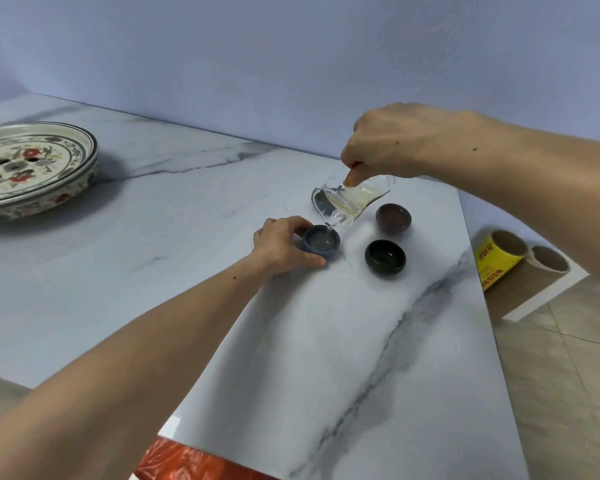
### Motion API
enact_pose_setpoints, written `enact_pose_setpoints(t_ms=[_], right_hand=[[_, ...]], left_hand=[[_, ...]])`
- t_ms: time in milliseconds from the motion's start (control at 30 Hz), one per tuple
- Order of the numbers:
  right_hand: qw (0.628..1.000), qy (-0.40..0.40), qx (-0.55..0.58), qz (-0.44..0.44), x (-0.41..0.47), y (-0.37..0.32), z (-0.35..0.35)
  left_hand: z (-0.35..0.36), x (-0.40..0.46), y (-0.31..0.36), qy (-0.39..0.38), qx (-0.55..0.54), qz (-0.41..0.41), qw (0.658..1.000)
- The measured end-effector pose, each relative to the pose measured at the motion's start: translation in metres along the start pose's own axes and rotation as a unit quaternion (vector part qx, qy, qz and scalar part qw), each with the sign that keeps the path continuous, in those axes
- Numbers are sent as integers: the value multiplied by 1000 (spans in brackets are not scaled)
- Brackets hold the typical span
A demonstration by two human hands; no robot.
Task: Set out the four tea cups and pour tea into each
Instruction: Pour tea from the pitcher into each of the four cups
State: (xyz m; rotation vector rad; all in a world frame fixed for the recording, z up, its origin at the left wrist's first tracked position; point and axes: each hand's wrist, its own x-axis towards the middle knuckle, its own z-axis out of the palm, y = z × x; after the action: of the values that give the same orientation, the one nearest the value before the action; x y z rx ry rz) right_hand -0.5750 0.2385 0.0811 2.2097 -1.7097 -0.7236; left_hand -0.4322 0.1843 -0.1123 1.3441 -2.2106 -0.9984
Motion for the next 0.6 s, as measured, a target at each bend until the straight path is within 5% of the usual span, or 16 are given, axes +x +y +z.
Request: enact_pose_setpoints(t_ms=[600], right_hand=[[1000,3,-2,-8,-1,-5,-7]], left_hand=[[-2,0,2,-11,-1,-2,1000]])
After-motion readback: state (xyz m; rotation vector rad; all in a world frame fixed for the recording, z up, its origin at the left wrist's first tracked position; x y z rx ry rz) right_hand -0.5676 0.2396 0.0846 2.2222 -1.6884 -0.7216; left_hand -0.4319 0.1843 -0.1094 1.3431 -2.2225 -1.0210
